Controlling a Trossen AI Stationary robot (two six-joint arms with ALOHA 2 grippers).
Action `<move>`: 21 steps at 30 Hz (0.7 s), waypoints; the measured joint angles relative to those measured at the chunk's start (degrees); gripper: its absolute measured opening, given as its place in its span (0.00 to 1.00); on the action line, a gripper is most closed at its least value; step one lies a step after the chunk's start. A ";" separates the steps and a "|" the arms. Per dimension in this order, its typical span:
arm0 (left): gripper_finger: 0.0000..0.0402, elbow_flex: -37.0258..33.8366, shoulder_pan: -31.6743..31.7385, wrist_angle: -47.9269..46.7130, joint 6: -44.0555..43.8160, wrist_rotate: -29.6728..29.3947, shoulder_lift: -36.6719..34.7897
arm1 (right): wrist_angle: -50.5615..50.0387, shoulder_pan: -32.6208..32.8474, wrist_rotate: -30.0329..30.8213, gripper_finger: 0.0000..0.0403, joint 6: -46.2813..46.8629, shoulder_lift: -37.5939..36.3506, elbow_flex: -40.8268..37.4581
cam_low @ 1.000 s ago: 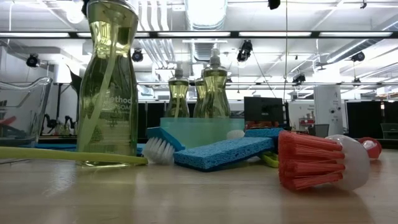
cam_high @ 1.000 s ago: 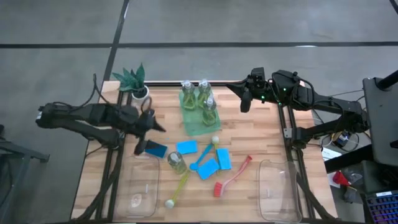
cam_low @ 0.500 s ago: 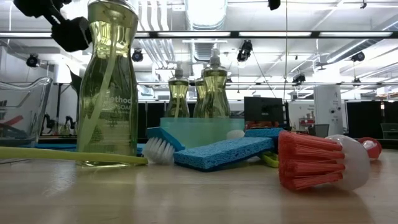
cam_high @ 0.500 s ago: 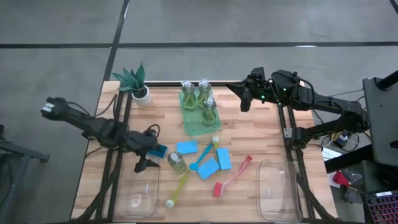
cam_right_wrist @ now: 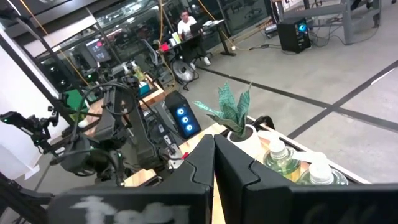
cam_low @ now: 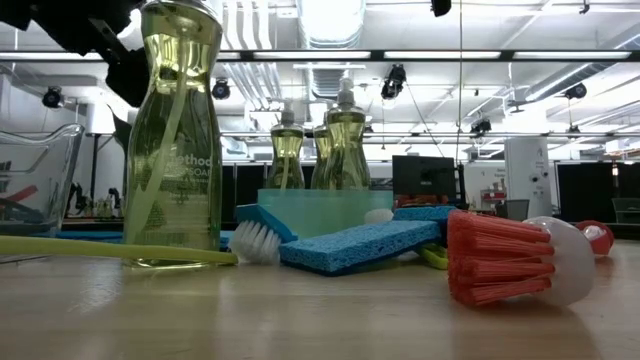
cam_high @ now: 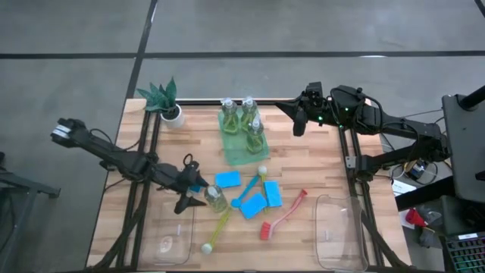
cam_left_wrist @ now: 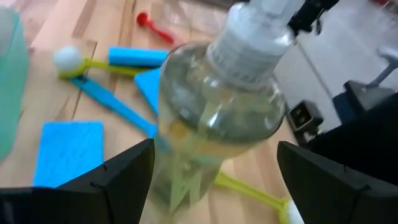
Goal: Pick & Place Kitchen Sink Supplies
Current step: Put the green soap dispenser into the green bin
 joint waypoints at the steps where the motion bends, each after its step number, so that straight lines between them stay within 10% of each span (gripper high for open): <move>1: 0.82 -0.44 0.00 1.50 0.43 0.06 0.22 | -0.02 0.00 0.00 0.02 0.00 0.01 0.01; 21: 0.82 -2.67 0.00 21.63 -0.24 -0.25 10.77 | -0.24 0.00 -0.01 0.02 0.52 0.01 -0.01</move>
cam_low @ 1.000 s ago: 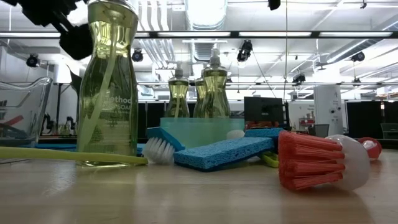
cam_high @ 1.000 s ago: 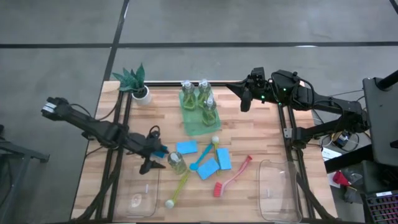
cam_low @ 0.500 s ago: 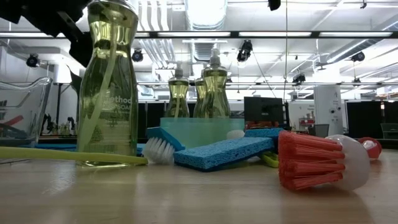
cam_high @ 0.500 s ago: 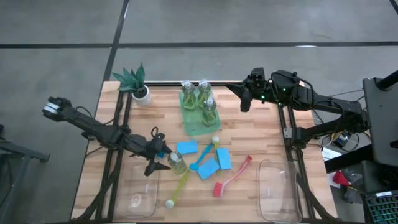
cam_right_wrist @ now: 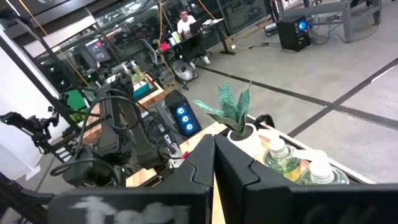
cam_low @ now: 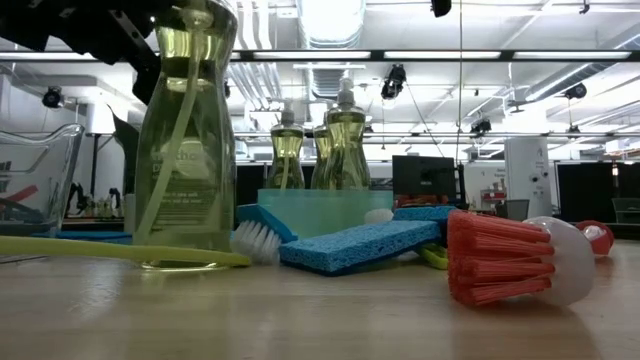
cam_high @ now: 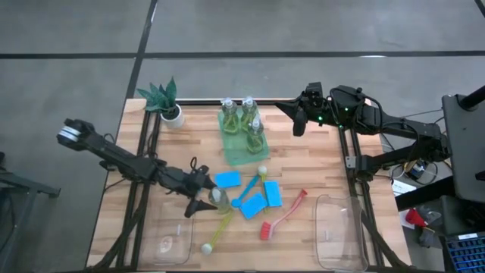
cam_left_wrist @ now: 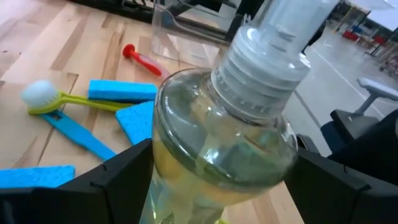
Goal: Pick & Place Kitchen Sink Supplies
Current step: Put the green soap dispenser into the green bin
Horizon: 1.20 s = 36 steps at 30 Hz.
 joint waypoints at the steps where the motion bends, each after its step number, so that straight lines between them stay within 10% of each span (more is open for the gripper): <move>1: 0.82 -0.01 0.00 0.95 -0.08 -0.24 0.56 | 0.01 0.00 0.00 0.02 0.01 0.00 0.00; 36: 0.69 7.80 3.56 -2.75 0.95 -10.78 -0.65 | 0.04 -0.02 -0.05 0.02 -0.69 0.00 0.00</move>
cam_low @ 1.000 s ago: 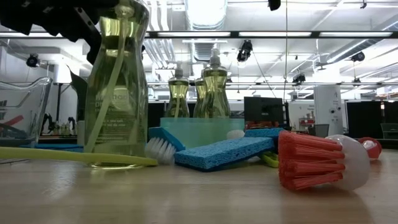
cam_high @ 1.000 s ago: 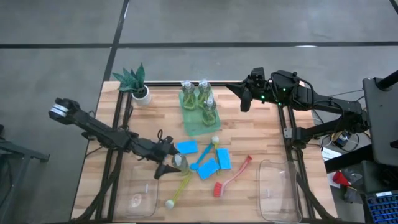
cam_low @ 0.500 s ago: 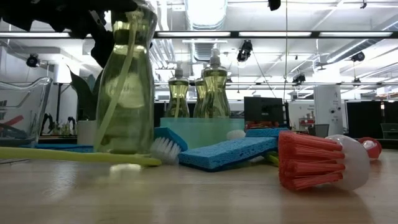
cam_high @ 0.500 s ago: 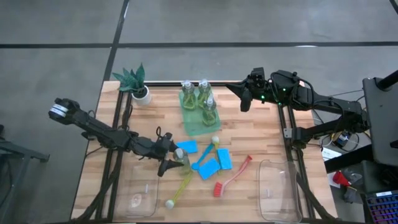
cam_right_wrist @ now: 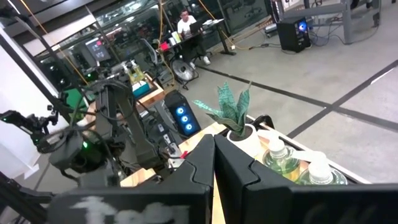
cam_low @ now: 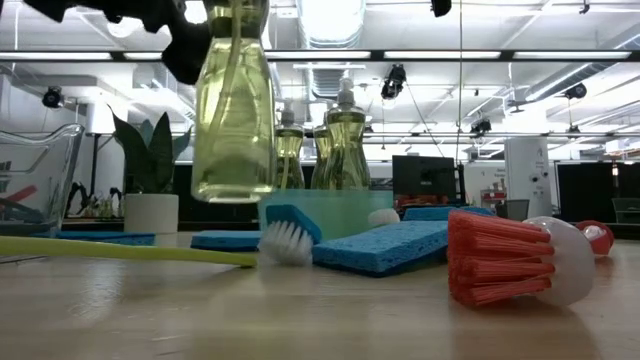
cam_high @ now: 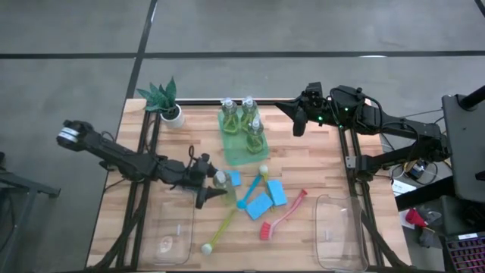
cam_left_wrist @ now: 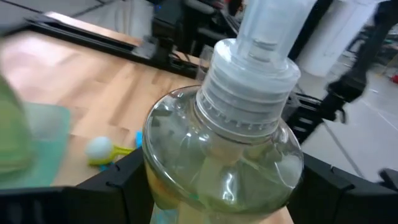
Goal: Pick & Place Kitchen Sink Supplies
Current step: Put the green soap dispenser into the green bin
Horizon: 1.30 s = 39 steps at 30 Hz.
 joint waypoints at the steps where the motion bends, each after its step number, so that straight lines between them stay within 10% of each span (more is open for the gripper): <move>1: 0.69 0.70 0.49 -1.49 0.17 -0.79 -0.48 | 0.02 0.00 0.00 0.02 -0.09 0.00 0.00; 16: 0.69 8.70 12.30 -7.14 9.71 -17.04 -3.54 | 0.17 0.00 -0.04 0.02 -2.10 0.00 0.00; 39: 0.69 7.85 21.84 2.79 7.79 -7.53 12.65 | 0.58 -0.02 0.00 0.02 -7.61 -0.59 0.14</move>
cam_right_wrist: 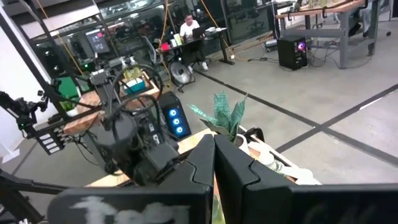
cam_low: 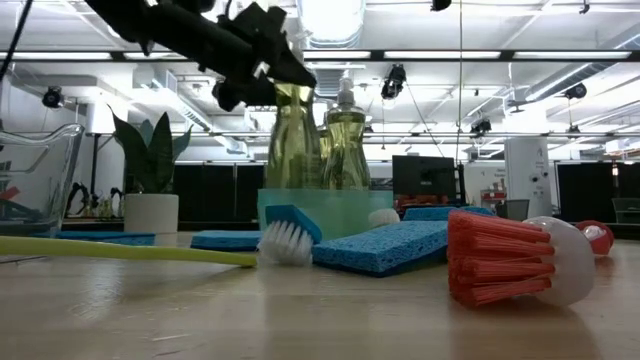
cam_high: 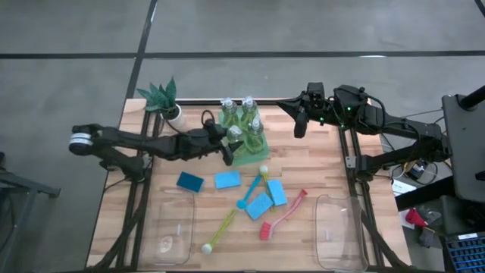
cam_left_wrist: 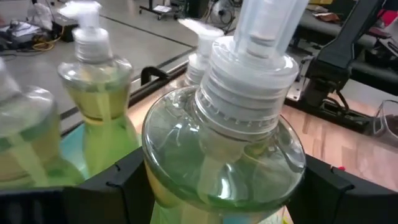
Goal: Pick & Place Kitchen Sink Supplies
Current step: Put the green soap dispenser into the green bin
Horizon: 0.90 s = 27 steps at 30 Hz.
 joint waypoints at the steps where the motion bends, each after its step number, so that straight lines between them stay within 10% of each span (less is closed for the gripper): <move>1: 0.69 0.02 0.00 0.82 0.01 0.06 0.88 | -0.13 0.00 0.00 0.02 -0.02 0.00 0.09; 27: 0.73 0.04 1.03 0.95 -3.14 -3.20 6.15 | -0.17 -0.11 0.04 0.02 -3.51 0.02 3.31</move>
